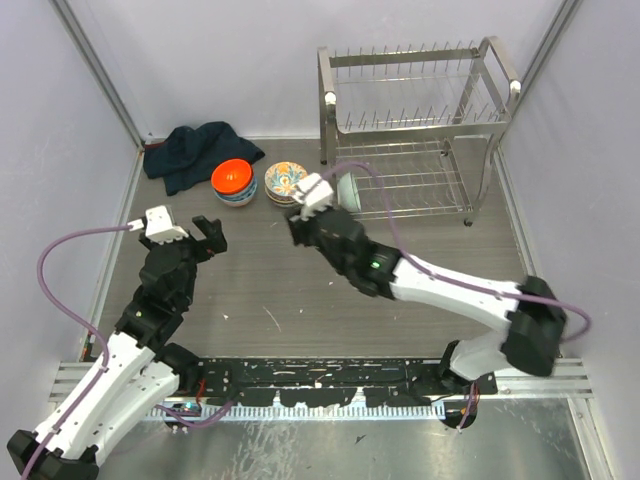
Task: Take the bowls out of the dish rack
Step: Pick up the bowl from the dish rack.
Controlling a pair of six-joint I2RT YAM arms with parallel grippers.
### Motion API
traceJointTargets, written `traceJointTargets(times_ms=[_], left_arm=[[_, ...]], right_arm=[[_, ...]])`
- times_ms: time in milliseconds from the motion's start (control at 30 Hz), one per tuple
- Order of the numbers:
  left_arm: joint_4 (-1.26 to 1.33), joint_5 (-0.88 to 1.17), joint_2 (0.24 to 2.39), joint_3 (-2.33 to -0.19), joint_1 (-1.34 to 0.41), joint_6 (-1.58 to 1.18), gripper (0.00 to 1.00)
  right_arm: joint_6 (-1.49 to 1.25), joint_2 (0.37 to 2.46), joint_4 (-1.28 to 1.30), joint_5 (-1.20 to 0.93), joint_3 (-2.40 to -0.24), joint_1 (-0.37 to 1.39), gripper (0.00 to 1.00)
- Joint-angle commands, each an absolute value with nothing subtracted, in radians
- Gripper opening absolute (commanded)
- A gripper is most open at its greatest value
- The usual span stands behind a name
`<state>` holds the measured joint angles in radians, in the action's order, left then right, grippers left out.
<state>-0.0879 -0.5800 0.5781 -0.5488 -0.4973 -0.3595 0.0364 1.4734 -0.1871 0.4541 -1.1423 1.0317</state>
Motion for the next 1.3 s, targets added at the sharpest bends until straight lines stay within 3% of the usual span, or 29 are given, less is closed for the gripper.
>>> traceJointTargets(times_ms=[0, 167, 400, 867, 1267], left_arm=[[-0.051, -0.550, 0.560, -0.529, -0.494, -0.358, 0.98], [-0.032, -0.531, 0.575, -0.522, -0.492, -0.357, 0.98], [-0.014, -0.489, 0.600, -0.527, -0.492, -0.361, 0.98], [0.012, -0.440, 0.611, -0.521, -0.492, -0.353, 0.98], [0.026, -0.431, 0.638, -0.522, -0.493, -0.351, 0.98]], right_arm=[[-0.083, 1.210, -0.303, 0.546, -0.931, 1.002, 0.55], [-0.150, 1.038, -0.301, 0.550, -0.776, 0.942, 0.57], [-0.301, 1.014, -0.321, 0.313, -0.648, 0.657, 0.57], [-0.405, 1.282, -0.615, -0.190, -0.625, 0.318, 0.56], [-0.437, 1.534, -0.852, -0.400, -0.698, 0.231, 0.56]])
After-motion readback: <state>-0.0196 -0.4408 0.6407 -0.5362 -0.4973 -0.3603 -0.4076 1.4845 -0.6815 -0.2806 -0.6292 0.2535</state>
